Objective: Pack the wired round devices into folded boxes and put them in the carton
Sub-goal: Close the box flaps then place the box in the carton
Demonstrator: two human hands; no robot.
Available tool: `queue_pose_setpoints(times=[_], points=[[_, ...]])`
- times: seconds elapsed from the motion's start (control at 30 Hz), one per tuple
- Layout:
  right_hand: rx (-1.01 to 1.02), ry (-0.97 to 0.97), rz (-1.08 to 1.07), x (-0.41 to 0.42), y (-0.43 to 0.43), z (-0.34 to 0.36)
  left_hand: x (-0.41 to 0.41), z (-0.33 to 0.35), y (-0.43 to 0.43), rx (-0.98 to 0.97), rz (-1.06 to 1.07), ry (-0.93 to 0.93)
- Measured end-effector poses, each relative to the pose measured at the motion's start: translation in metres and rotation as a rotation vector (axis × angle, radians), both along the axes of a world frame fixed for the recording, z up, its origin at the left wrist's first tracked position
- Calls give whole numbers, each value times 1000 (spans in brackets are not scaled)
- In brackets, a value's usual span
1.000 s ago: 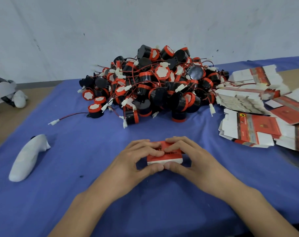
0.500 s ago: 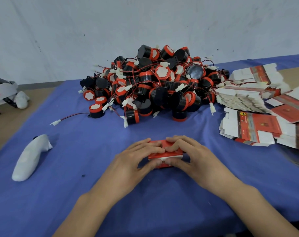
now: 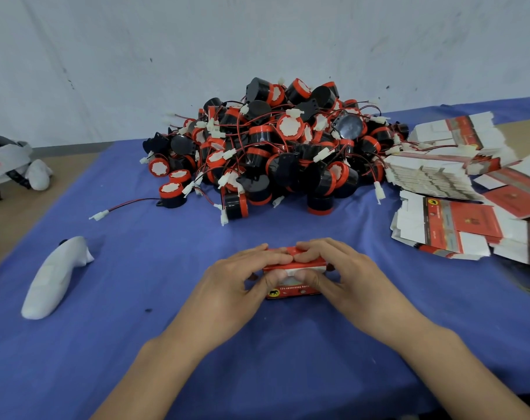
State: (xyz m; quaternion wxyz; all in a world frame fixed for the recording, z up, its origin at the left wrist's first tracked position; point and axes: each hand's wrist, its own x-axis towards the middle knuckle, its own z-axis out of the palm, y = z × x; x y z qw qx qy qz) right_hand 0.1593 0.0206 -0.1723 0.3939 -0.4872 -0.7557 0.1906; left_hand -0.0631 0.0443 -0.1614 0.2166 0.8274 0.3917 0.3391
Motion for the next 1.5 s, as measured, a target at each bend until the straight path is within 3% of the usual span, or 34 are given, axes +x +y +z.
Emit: queue_pose_setpoints(times=[0.77, 1.5], points=[[-83, 14, -4, 3, -8, 9, 0, 0, -1, -93, -28, -97], [-121, 59, 19, 6, -7, 8, -4, -1, -3, -38, -58, -22]])
